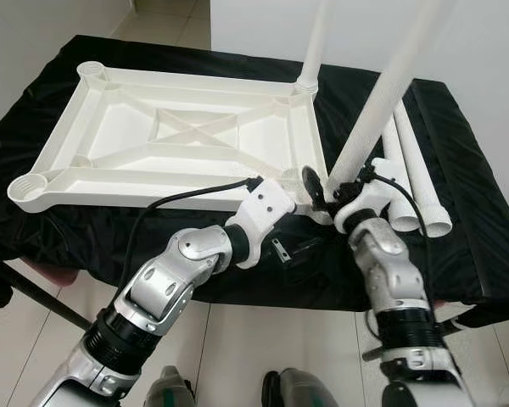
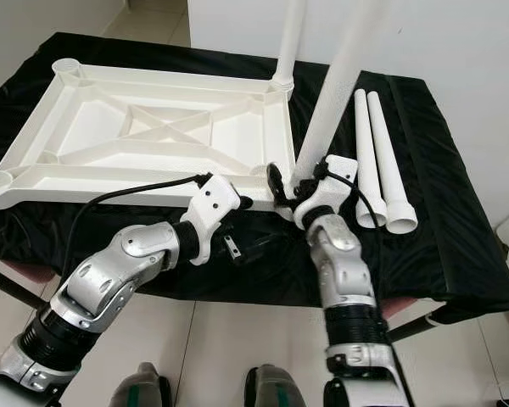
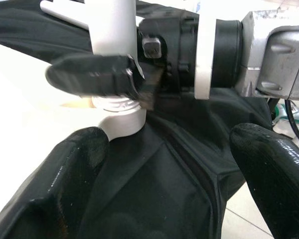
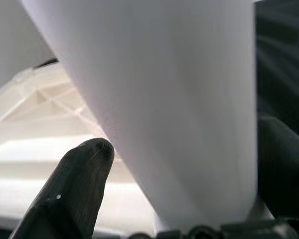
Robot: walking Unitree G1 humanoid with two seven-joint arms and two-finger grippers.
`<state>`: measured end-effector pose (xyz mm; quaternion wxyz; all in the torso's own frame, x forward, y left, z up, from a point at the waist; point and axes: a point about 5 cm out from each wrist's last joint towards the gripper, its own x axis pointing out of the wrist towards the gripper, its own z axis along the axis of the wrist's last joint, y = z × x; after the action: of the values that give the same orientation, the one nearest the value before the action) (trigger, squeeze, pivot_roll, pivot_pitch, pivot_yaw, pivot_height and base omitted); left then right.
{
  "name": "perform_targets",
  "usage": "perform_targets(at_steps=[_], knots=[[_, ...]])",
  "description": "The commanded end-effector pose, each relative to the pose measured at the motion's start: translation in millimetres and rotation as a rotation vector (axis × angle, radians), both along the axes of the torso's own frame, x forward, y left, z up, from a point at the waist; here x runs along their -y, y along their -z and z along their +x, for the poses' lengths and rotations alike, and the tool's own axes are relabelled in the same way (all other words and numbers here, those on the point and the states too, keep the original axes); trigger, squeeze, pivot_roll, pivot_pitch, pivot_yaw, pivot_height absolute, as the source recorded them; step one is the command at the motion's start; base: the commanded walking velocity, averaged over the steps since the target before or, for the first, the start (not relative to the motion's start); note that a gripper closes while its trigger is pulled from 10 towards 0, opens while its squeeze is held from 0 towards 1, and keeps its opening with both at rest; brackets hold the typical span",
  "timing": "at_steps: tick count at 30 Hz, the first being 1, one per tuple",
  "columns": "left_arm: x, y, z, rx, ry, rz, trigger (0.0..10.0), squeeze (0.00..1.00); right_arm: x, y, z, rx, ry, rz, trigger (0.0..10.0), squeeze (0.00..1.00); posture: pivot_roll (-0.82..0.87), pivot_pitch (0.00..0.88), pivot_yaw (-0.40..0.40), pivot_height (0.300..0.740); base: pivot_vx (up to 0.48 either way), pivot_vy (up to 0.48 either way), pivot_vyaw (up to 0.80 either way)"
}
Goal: Building children table
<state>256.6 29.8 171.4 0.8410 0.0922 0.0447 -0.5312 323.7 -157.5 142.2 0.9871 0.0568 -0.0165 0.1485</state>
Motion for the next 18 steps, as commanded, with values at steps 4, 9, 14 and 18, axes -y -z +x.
perform_targets(at_steps=[4, 9, 14, 18], knots=[[-0.5, 1, -2.3, -0.009, 0.037, 0.011, 10.0, 0.0, 7.1, 16, 1.5, -0.052, -0.086, -0.025, 10.0, 0.0, -0.03, 0.035, -0.053, 0.74, 0.0, 0.0, 0.0], [-1.2, 1, -1.1, -0.012, 0.026, 0.014, 10.0, 0.0, 18.3, 38, 4.7, -0.128, -0.18, -0.086, 10.0, 0.0, -0.03, 0.027, -0.048, 0.74, 0.0, 0.0, 0.0], [-0.8, 2, -0.8, -0.011, 0.027, 0.015, 10.0, 0.0, 19.2, 40, 7.2, -0.134, -0.234, -0.099, 10.0, 0.0, -0.03, 0.026, -0.047, 0.74, 0.0, 0.0, 0.0], [-0.5, 1, -0.8, -0.01, 0.031, 0.015, 10.0, 0.0, 19.9, 38, 11.7, -0.121, -0.248, -0.109, 10.0, 0.0, -0.03, 0.026, -0.047, 0.74, 0.0, 0.0, 0.0]])
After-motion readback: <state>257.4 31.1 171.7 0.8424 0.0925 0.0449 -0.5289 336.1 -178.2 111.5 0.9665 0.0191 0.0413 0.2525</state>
